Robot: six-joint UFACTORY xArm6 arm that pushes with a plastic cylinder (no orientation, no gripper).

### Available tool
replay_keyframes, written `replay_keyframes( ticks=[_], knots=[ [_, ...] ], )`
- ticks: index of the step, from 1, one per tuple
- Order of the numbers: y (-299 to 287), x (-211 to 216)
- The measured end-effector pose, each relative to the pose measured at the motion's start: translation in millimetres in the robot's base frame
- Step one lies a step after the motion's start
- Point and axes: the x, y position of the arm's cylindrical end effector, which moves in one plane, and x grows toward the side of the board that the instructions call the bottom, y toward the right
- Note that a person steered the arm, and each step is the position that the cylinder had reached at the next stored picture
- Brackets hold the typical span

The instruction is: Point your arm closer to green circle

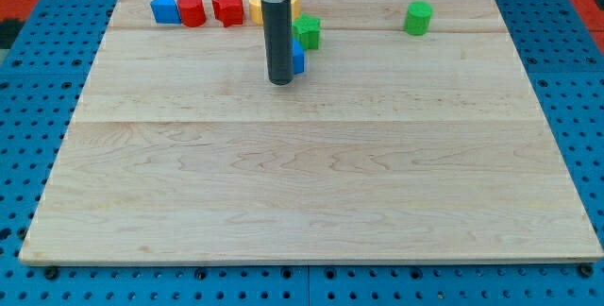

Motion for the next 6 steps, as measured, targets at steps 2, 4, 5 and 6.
replay_keyframes(
  ticks=[2,4,5,6],
  knots=[
    [103,18],
    [236,-44],
    [287,-86],
    [263,-128]
  ],
)
